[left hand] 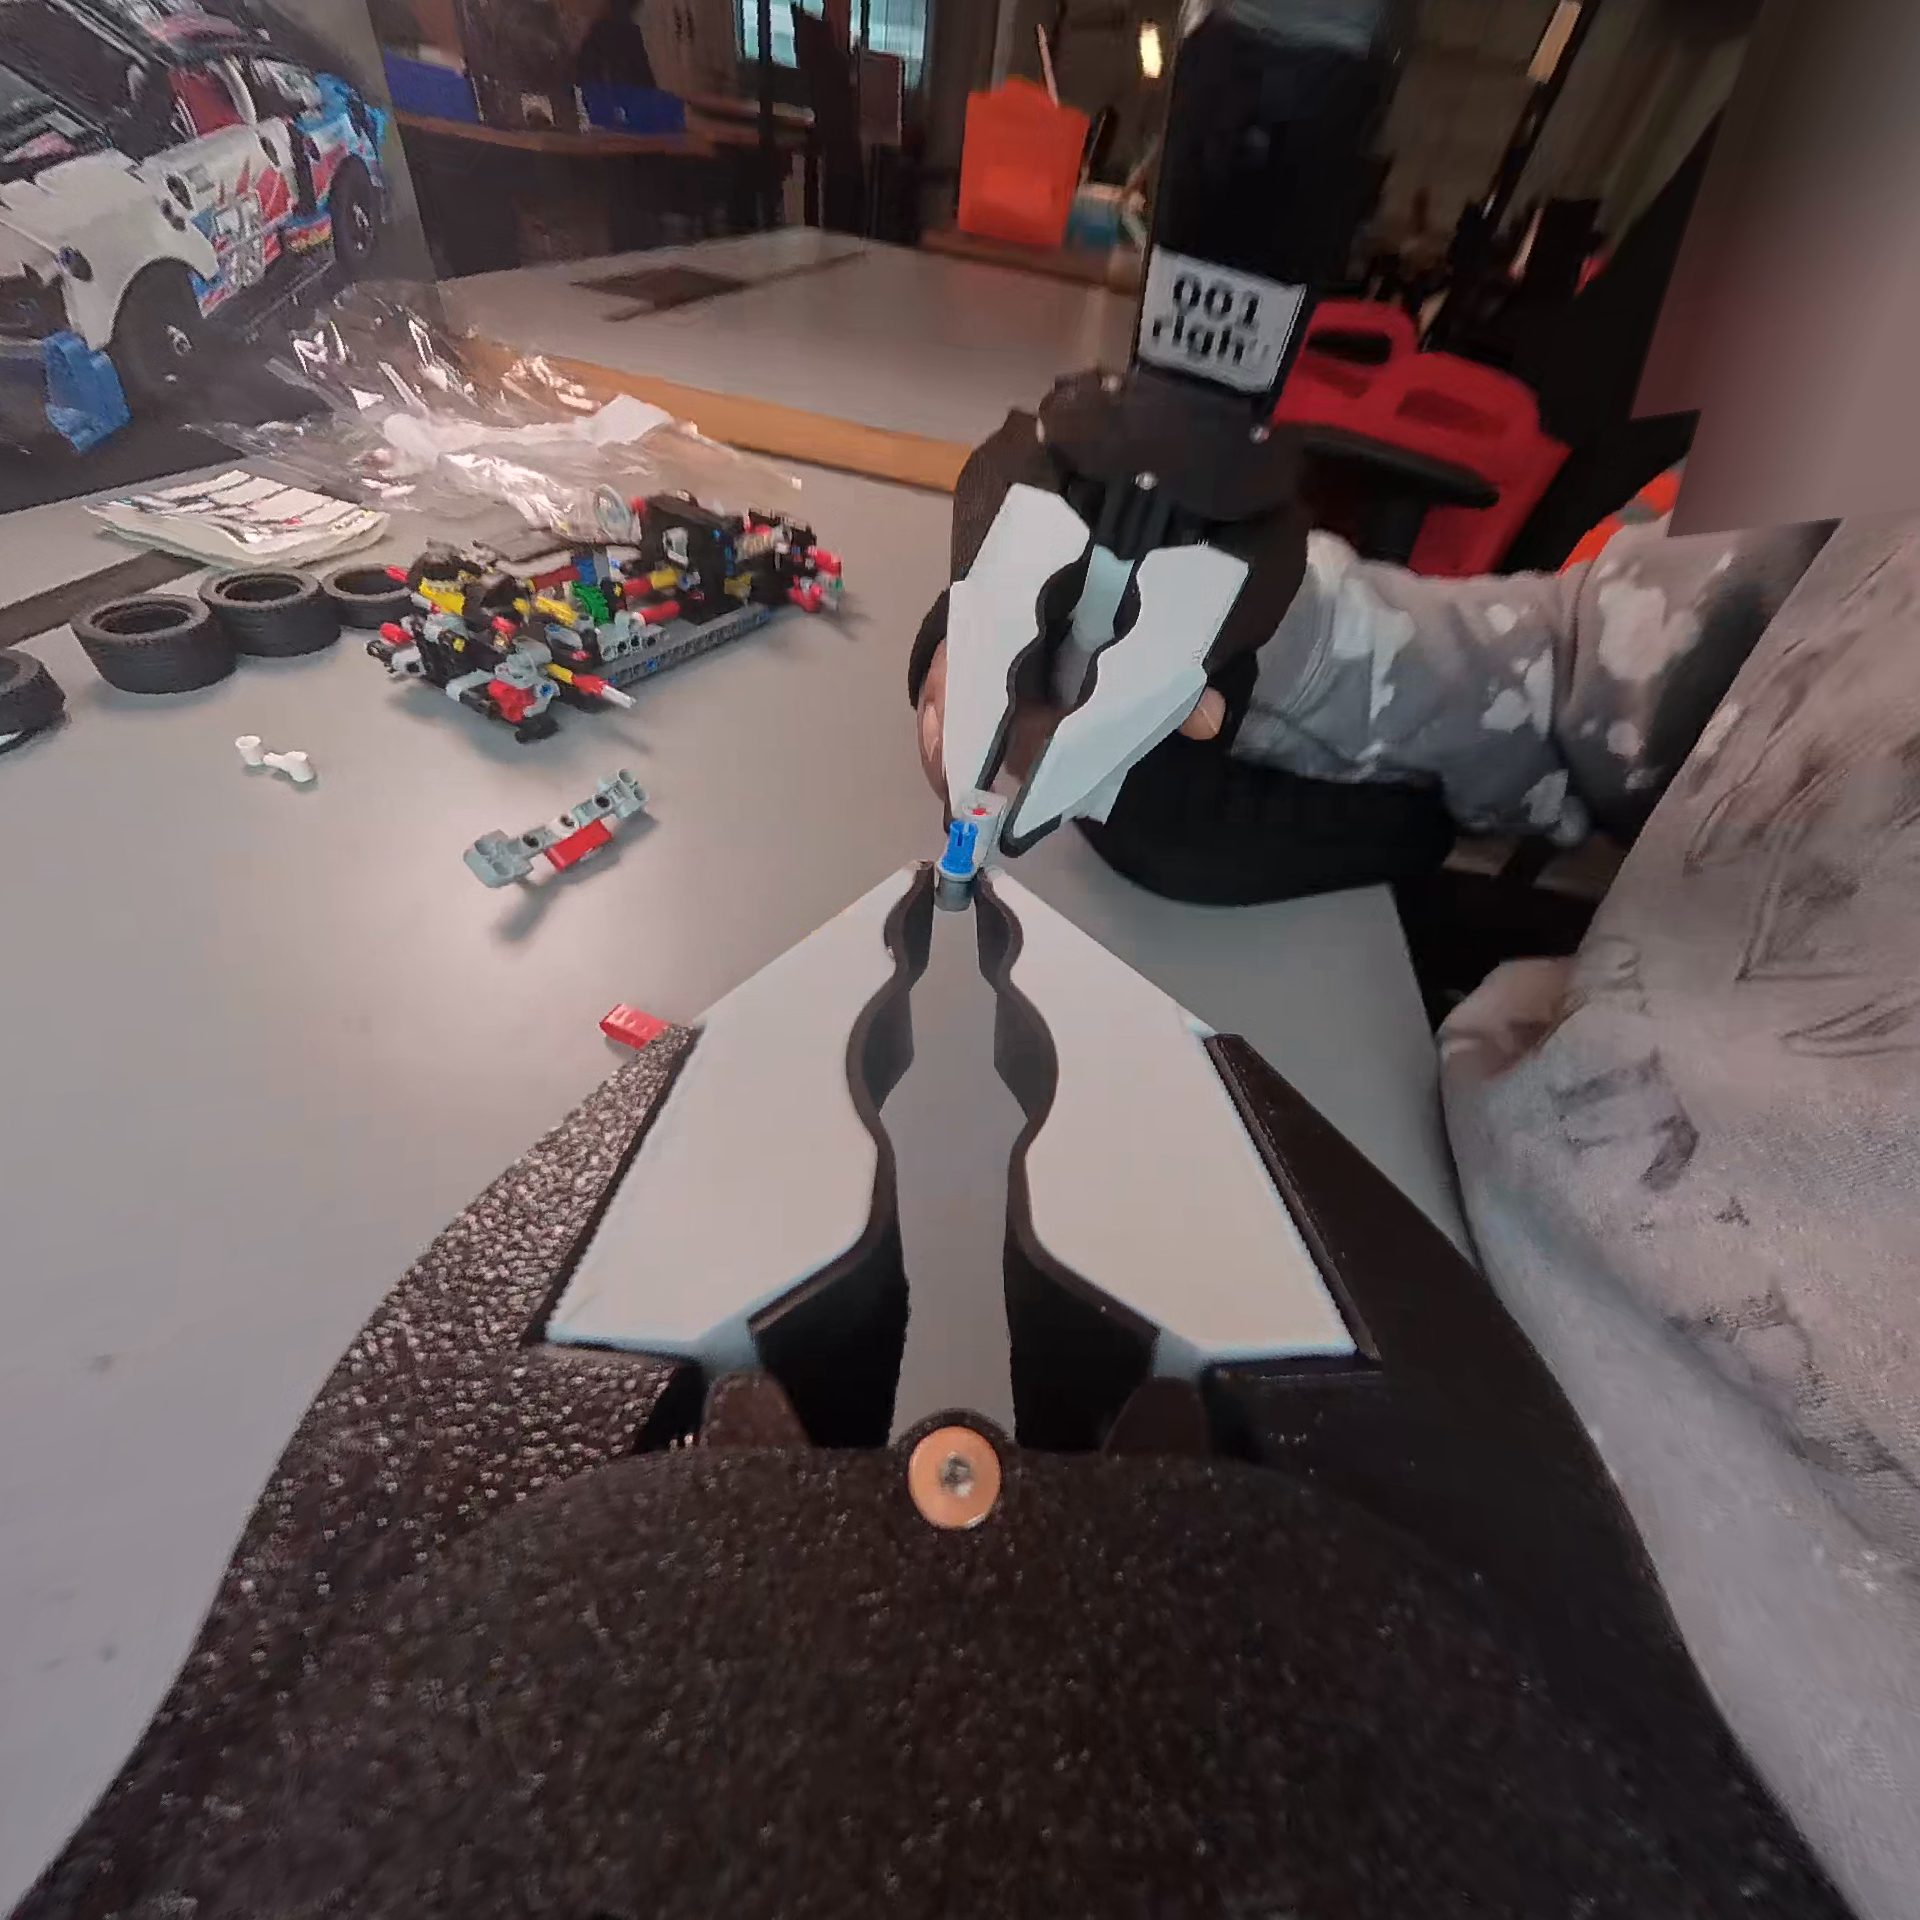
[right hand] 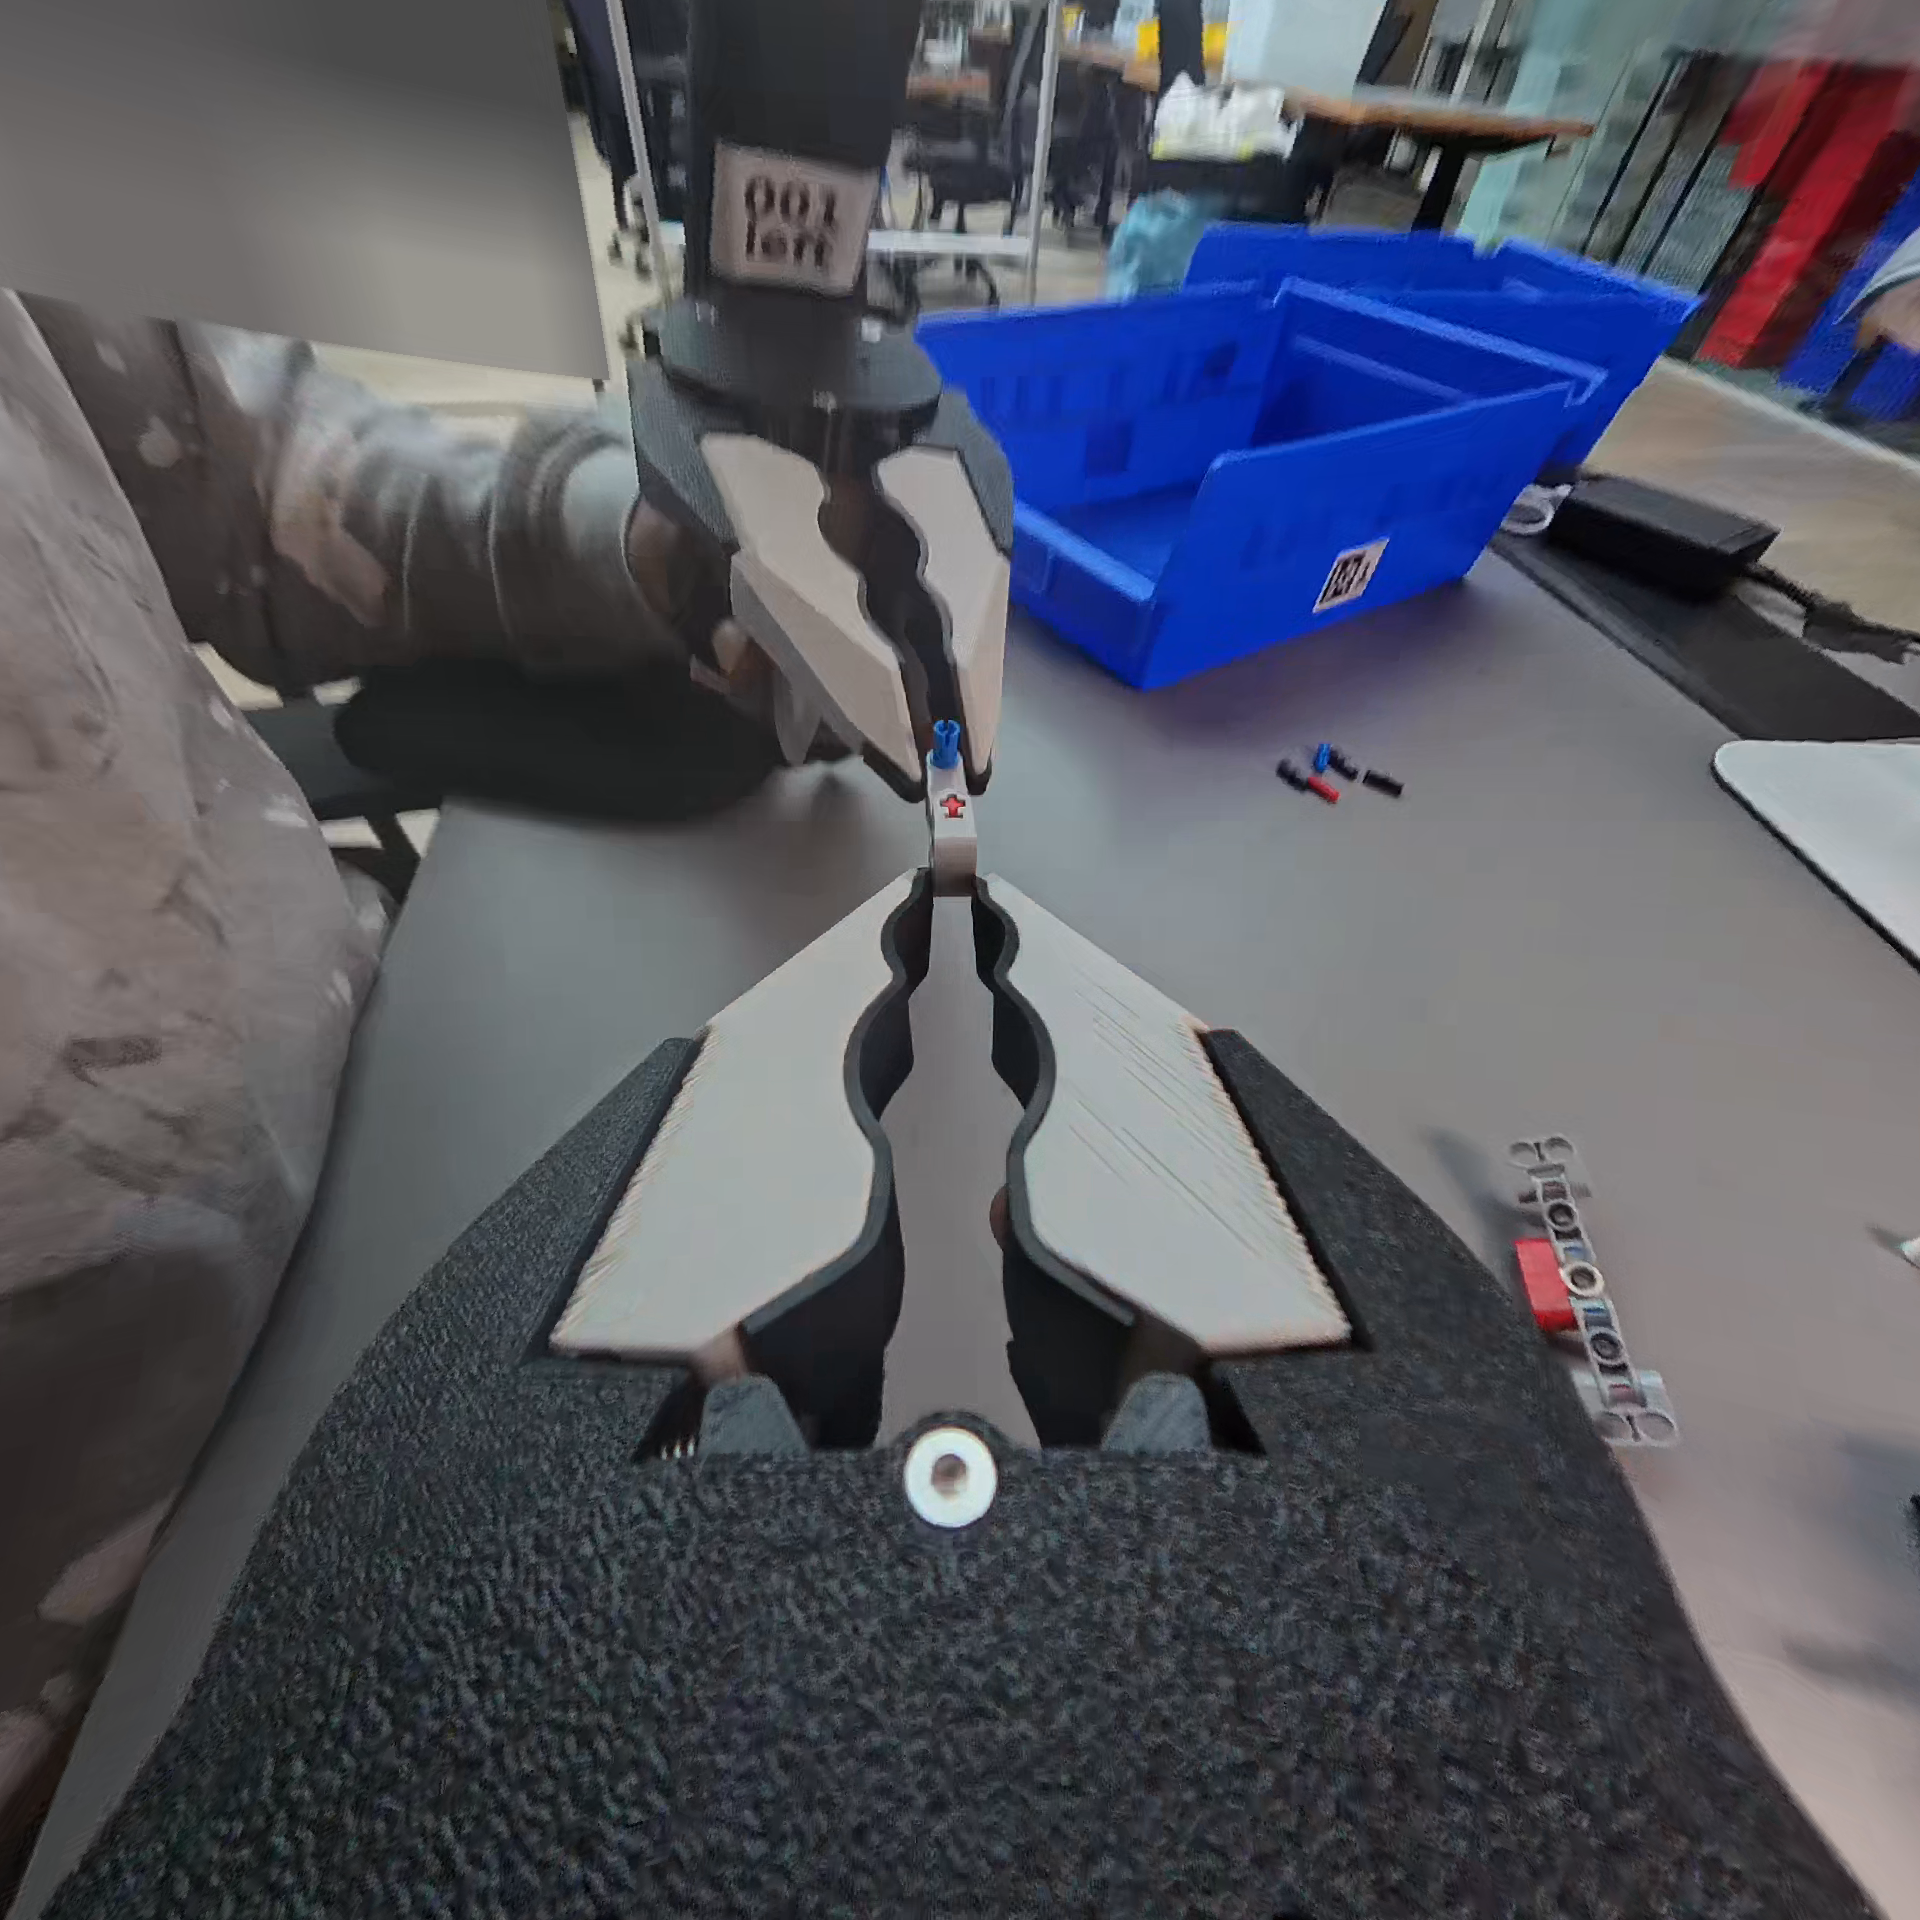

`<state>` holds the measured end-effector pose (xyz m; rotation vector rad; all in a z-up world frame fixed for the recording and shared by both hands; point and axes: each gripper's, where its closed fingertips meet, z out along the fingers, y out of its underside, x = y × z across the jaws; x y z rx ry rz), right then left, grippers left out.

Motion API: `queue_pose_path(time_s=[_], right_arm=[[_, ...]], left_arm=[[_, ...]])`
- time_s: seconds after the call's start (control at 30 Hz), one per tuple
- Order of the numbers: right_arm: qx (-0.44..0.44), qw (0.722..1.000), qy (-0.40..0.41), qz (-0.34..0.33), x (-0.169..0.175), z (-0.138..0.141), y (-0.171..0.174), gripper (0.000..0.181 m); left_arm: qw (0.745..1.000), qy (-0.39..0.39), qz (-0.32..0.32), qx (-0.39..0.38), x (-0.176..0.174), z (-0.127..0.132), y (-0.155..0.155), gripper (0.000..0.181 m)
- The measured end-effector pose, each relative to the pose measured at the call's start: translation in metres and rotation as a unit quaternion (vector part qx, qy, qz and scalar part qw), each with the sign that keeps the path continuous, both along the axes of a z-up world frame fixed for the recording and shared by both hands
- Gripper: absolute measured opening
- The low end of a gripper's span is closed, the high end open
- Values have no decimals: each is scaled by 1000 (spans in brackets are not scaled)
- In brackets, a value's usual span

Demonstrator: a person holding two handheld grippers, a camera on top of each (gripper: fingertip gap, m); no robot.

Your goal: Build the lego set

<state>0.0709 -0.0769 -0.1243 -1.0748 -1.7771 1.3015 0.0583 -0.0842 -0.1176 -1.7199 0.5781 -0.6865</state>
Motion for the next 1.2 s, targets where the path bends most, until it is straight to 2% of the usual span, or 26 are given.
queue_pose_path(time_s=[0.03,0.1,0.13,0.17,0.27,0.4,0.53,0.6,0.7,0.77,0.97,1.2], right_arm=[[-50,998,44,-8,0,19,4,0],[-163,979,119,-12,3,57,11,0],[-188,973,131,-13,3,63,13,6],[-185,974,129,-19,0,61,13,18],[-180,976,117,-18,-9,51,3,24],[-223,966,128,8,-12,60,-8,5],[-219,969,110,34,-6,56,-8,5],[-183,978,100,27,-6,51,-7,4],[-158,983,88,33,-5,45,-11,5],[-152,984,83,36,-6,42,-13,5],[-116,990,75,39,-7,38,-16,5],[-110,990,65,54,-9,39,-17,5]], left_arm=[[999,-39,3,7,-2,11,1,5],[993,-118,8,24,-5,32,2,5],[987,-159,3,32,-6,43,0,5],[981,-191,3,35,-6,50,1,5],[972,-231,-8,35,-3,57,1,4],[978,-208,-8,31,7,48,1,5],[984,-174,-11,31,10,44,-1,11],[985,-172,-19,25,9,43,-3,17],[986,-165,-18,19,8,40,-3,14],[988,-154,-25,19,11,38,-5,3],[992,-119,-21,27,10,36,-7,1],[990,-133,-28,48,11,42,-7,0]])
